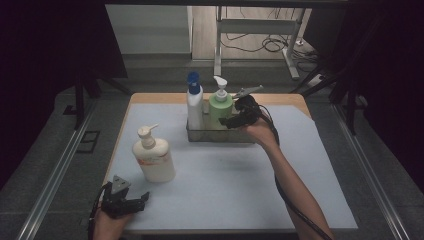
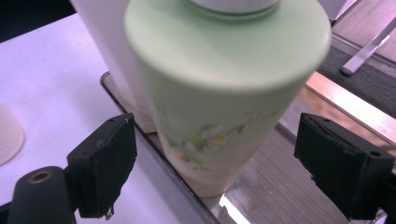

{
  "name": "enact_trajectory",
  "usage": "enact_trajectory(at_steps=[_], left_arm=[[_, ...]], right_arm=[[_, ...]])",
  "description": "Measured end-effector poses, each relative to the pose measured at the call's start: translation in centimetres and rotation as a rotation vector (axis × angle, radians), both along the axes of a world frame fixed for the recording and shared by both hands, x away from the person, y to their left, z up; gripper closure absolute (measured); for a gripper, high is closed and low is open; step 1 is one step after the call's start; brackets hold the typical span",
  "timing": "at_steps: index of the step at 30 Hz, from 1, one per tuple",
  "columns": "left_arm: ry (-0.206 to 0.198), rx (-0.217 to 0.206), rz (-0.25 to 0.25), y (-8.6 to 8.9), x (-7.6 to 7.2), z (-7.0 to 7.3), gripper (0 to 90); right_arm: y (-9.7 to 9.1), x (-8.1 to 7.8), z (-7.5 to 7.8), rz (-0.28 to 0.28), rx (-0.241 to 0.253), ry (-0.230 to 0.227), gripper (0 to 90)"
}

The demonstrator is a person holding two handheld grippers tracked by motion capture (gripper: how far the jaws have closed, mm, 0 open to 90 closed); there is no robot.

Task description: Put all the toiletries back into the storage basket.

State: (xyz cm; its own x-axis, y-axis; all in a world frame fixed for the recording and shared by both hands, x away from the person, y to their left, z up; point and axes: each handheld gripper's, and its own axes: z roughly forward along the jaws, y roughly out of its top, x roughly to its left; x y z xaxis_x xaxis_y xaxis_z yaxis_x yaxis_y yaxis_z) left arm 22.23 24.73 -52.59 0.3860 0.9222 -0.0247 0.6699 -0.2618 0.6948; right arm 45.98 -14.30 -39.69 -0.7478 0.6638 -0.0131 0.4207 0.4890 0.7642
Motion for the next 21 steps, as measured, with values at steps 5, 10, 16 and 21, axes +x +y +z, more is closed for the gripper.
enact_trajectory(at_steps=[5,10,16,21], left_arm=[[-0.003,0.000,0.001,0.0,0.0,0.0,11.7],[0.000,0.000,0.000,0.0,0.0,0.0,11.7],[0.000,0.002,0.001,0.0,0.0,0.0,11.7],[0.001,0.001,0.000,0.0,0.0,0.0,11.7]], right_arm=[[-0.8,-0.4,0.1,-0.016,0.013,0.012,17.5],[-1.6,-0.8,0.2,-0.017,-0.002,0.003,30.6],[-2.6,-0.8,0.2,-0.071,0.003,0.000,44.7],[-3.1,-0.4,-0.1,-0.092,0.011,-0.003,62.8]])
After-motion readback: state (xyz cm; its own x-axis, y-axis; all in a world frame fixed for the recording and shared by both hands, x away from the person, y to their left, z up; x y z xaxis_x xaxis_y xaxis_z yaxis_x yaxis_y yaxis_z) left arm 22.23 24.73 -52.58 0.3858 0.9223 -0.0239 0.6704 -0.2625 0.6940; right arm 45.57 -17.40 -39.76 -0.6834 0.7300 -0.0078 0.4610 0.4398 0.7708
